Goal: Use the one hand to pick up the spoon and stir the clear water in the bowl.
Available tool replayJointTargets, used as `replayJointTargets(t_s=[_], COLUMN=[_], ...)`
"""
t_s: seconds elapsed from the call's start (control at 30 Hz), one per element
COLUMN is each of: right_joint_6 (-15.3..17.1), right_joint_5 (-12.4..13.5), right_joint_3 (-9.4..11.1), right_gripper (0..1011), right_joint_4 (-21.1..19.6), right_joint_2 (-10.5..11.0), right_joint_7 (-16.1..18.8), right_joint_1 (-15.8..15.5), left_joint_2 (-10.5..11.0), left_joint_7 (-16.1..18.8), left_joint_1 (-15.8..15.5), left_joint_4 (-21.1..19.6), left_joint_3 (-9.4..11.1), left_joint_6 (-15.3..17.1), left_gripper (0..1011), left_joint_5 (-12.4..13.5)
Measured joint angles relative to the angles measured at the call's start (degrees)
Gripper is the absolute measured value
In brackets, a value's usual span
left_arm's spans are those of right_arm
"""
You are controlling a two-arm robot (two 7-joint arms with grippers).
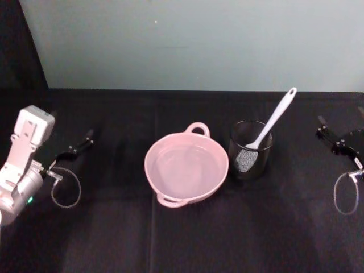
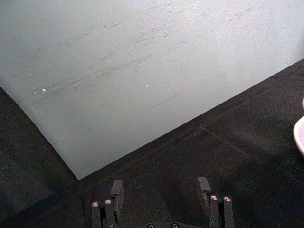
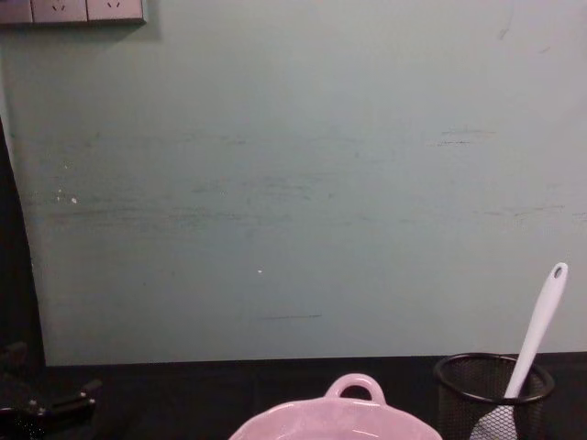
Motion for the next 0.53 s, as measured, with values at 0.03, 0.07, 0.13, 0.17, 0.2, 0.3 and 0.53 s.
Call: replayJointTargets(t_s=[0.03,0.07,0.13,0.17,0.2,0.3,0.53], right_joint_6=[0.0,0.0,0.0,0.0,0.0,0.1,0.3], right_joint_5=[0.0,0.0,0.0,0.0,0.0,0.1,0.2], right_joint_3=[0.0,0.0,0.0,0.0,-0.1,-0.1,-0.2], right_gripper=[1002,1003,1003,1002,1002,1003,1003], right_joint_4=[-0.1,-0.2,-0.2,-0.3,-0.4,-0.5,-0.7], right_joint_2=[0.0,0.1,0.1,0.2,0.2,0.3,0.4], right_joint_7=[0.1,0.1,0.1,0.1,0.1,0.1,0.2], right_joint_1=[0.0,0.0,0.0,0.0,-0.1,-0.1,-0.1], left_joint_2=[0.0,0.0,0.0,0.0,0.0,0.0,0.0], left_joint_7=[0.0,0.0,0.0,0.0,0.0,0.0,0.0], left_joint_1=[0.0,0.0,0.0,0.0,0.0,0.0,0.0], left_joint_4=[0.0,0.0,0.0,0.0,0.0,0.0,0.0], left_joint_3=[0.0,0.0,0.0,0.0,0.0,0.0,0.0], left_joint_6=[0.0,0.0,0.0,0.0,0.0,0.0,0.0], left_gripper=[1011,1011,1011,1011,1011,1011,1011], left_joint_5=[0.0,0.0,0.0,0.0,0.0,0.0,0.0])
